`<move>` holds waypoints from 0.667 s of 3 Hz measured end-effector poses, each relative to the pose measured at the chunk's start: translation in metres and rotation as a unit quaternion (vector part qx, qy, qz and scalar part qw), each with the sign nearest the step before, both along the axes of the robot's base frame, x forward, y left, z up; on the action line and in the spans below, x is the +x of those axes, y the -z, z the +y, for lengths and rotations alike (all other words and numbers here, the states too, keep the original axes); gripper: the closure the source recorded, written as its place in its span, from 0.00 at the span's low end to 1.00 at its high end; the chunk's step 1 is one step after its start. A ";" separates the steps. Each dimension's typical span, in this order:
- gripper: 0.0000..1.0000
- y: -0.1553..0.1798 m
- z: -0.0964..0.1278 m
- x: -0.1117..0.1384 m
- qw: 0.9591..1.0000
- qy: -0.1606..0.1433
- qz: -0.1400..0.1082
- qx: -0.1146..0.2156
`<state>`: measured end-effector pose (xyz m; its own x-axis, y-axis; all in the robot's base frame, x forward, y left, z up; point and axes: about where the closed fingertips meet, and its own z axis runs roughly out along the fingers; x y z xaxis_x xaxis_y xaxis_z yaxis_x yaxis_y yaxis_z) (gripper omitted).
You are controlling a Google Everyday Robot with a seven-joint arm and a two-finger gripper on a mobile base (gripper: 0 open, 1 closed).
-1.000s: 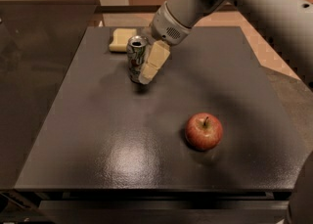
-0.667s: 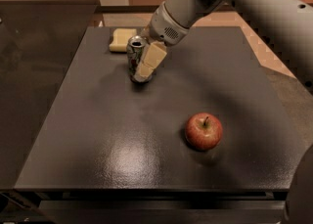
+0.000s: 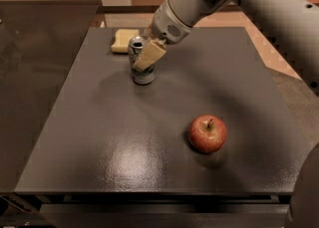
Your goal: Knock 7up can over
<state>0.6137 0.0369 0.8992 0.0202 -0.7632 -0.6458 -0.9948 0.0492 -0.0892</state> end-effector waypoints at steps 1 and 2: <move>0.87 -0.006 0.001 -0.003 1.000 0.000 -0.003 0.007; 1.00 -0.017 -0.005 -0.012 1.000 0.003 -0.007 -0.021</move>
Offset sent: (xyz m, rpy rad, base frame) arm -0.0234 -0.0191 0.0350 -0.1256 -0.0340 -0.0217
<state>0.6021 0.0320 0.9160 0.0250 -0.7901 -0.6125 -0.9931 0.0508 -0.1059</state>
